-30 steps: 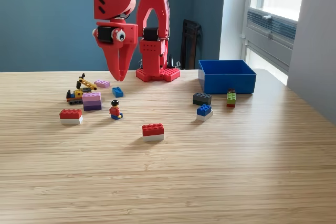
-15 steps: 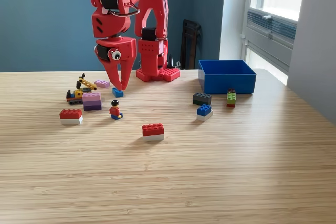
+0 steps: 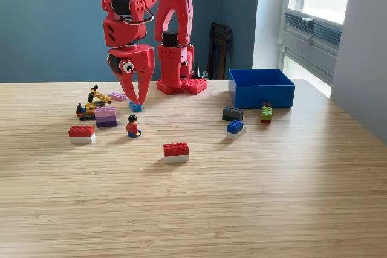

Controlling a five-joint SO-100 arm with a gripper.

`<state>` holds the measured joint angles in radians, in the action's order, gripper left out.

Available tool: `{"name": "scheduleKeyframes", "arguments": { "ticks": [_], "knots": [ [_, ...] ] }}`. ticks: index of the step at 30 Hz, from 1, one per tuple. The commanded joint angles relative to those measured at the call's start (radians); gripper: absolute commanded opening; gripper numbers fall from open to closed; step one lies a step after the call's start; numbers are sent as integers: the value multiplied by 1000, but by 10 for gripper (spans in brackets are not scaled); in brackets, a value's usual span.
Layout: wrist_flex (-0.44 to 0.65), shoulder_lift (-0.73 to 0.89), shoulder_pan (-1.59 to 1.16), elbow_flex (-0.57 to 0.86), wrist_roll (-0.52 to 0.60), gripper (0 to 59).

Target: Grasp a lego block and put it in the bin.

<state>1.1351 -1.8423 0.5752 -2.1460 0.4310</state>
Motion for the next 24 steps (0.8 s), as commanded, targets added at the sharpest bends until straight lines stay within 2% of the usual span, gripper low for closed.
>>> {"name": "scheduleKeyframes", "arguments": {
  "ticks": [1,6,15,24],
  "knots": [
    [21,-38,12,0,3,62],
    [31,-130,3,-35,-3,100],
    [51,-316,29,-123,-31,111],
    [35,-359,138,-169,-104,110]
  ]
}}
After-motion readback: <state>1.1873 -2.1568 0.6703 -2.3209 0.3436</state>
